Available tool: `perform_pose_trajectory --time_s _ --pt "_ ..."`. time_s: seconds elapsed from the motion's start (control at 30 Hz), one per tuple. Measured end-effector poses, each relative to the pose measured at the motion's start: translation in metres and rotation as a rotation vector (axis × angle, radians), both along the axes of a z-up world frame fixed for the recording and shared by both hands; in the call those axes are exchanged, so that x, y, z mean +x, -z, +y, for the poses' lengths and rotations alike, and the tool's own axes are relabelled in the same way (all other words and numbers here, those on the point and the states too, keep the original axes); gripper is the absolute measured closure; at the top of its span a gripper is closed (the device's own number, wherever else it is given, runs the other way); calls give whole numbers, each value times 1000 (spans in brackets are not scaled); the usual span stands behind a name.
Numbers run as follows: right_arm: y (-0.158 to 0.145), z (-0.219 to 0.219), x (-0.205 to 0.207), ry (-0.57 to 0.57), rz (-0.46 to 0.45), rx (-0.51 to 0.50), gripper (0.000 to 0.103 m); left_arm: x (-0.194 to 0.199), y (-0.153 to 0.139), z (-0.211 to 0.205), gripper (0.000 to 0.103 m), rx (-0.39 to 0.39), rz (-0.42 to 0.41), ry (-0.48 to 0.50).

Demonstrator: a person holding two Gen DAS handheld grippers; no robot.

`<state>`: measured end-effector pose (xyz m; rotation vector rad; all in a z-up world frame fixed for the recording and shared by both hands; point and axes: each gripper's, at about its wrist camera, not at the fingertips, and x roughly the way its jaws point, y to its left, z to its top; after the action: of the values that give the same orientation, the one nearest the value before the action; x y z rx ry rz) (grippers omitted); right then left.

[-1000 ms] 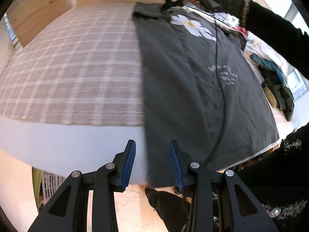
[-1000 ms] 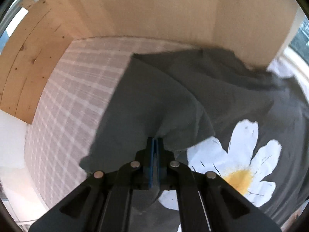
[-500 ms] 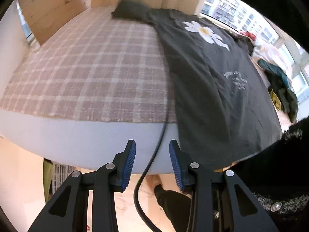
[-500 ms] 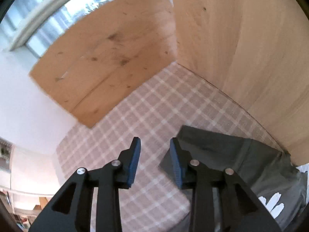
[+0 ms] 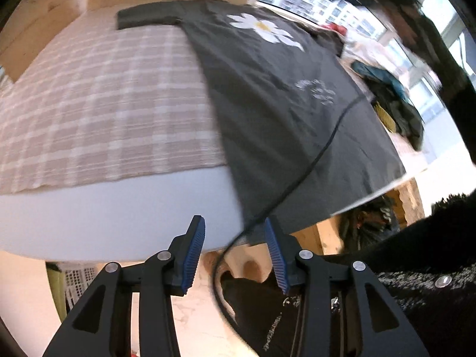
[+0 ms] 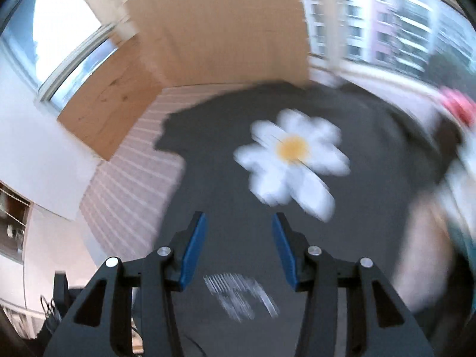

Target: Fold clothes

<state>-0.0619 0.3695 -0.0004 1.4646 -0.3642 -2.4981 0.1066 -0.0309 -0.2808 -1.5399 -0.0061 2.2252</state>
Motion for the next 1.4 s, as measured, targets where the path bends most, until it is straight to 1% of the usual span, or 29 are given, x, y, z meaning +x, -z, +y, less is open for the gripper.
perform_pose_trajectory --time_s 0.03,0.1,0.27,0.33,0.4,0.5,0.63,0.7,0.73,0.77,0.8,0.83,0.87,0.9,0.93,0.97,1.03,1.1,1.17,1.23,1.27,1.3,1.33,1.37,1.4 --pt "0 25 31 45 1 -11 57 1 0 4 63 -8 0 5" --pt "-5 79 104 154 31 -75 57 2 1 11 63 -24 -1 15" --pt "20 127 234 335 48 68 57 6 2 30 63 -64 -2 41" --pt "45 126 253 360 10 105 57 7 3 38 62 -80 -2 51" --pt "79 124 267 373 -51 126 57 7 4 47 62 -106 0 59" --pt "112 113 275 337 -95 124 57 -3 14 66 62 -193 16 51" --pt "138 92 274 271 -128 101 57 -7 16 81 63 -223 34 40" --pt "144 83 274 238 -132 97 57 -6 16 85 67 -234 49 47" --pt "147 79 273 221 -137 105 57 -5 16 86 73 -234 55 50" --pt "151 74 272 204 -142 113 57 -5 16 86 87 -227 58 51" --pt "154 70 270 187 -147 120 57 -4 16 86 95 -220 60 51" --pt "158 66 270 169 -149 116 57 -4 17 87 98 -213 62 52" --pt "160 63 271 151 -142 104 58 -4 16 86 98 -205 64 50" --pt "161 60 272 132 -134 90 64 -4 16 85 99 -197 64 45" --pt "164 58 270 115 -129 70 77 -5 13 82 99 -187 66 36" --pt "166 58 269 104 -135 42 99 -5 9 78 99 -176 72 20" --pt "162 66 268 129 -126 -11 99 -6 -1 67 99 -152 85 -16" --pt "150 79 271 167 -91 -52 99 -4 -17 49 99 -128 114 -68" --pt "134 87 274 195 -48 -43 99 -3 -33 30 99 -138 149 -118" --pt "118 93 276 223 -1 -16 99 -4 -42 14 99 -124 165 -156" --pt "116 89 273 214 -1 14 98 -6 -43 10 99 -120 167 -166" --pt "114 85 270 205 -6 42 89 -9 -40 8 99 -131 163 -170" --pt "119 82 266 191 -44 56 84 -13 -35 6 99 -152 153 -173" --pt "123 80 263 182 -78 65 83 -16 -30 4 99 -158 139 -172" --pt "127 84 266 202 -77 36 83 -18 -25 3 99 -140 118 -167"
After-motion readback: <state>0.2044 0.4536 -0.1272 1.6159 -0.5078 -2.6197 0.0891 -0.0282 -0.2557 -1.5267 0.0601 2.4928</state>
